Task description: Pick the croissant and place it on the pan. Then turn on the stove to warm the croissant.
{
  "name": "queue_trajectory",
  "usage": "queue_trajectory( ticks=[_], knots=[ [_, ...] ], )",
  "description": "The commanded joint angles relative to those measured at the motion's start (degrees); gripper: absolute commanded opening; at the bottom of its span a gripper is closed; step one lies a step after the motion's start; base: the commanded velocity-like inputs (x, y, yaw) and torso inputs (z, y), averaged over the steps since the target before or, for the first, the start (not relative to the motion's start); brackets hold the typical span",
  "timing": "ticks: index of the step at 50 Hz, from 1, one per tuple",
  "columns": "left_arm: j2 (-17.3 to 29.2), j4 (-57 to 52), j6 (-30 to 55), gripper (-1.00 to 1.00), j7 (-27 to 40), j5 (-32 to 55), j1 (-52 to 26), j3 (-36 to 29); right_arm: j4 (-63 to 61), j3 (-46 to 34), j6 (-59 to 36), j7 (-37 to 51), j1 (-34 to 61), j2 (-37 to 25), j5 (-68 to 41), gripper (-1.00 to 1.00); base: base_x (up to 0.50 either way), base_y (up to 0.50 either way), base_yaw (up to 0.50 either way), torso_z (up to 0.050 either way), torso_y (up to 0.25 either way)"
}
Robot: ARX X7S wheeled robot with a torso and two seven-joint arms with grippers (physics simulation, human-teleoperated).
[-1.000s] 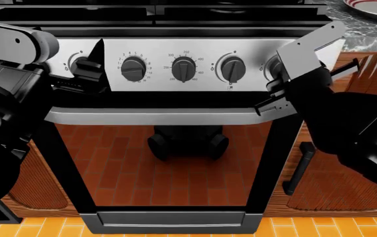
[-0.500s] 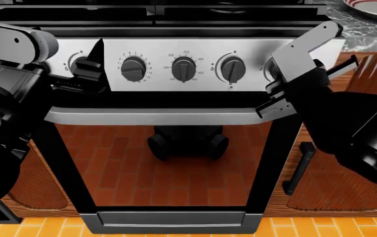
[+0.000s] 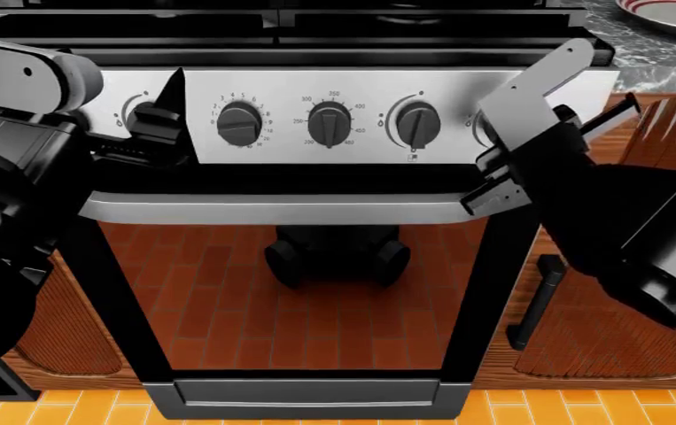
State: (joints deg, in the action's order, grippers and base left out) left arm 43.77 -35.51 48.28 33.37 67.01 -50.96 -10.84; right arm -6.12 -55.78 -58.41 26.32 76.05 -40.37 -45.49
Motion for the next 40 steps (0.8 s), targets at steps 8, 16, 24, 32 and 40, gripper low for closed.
queue_trajectory(
  ticks=[8,16,24,32,40],
  knots=[
    [0.09,-0.01,-0.33,1.00,-0.16,-0.14,0.04,-0.14,-0.65,-3.07,-1.36,-1.16,1.09,-0.44,1.18,-1.00,0.00,0.00,0.00,0.000,0.000],
    [0.09,0.00,-0.48,1.00,-0.07,-0.13,0.09,-0.13,-1.08,-5.46,-2.02,-2.26,2.03,-0.33,2.84,-1.00,0.00,0.00,0.00,0.000,0.000],
    [0.10,0.01,-0.59,1.00,0.04,-0.12,0.12,-0.14,-1.52,-7.24,-2.58,-3.09,2.81,-0.34,4.04,-1.00,0.00,0.00,0.00,0.000,0.000],
    [0.15,0.00,-0.64,1.00,0.11,-0.14,0.10,-0.21,-1.78,-7.47,-2.70,-3.32,2.82,-0.54,4.03,-1.00,0.00,0.00,0.00,0.000,0.000],
    [0.21,0.00,-0.64,1.00,0.16,-0.12,0.06,-0.30,-1.98,-7.56,-2.93,-3.32,2.77,-0.49,3.91,-1.00,0.00,0.00,0.00,0.000,0.000]
  ],
)
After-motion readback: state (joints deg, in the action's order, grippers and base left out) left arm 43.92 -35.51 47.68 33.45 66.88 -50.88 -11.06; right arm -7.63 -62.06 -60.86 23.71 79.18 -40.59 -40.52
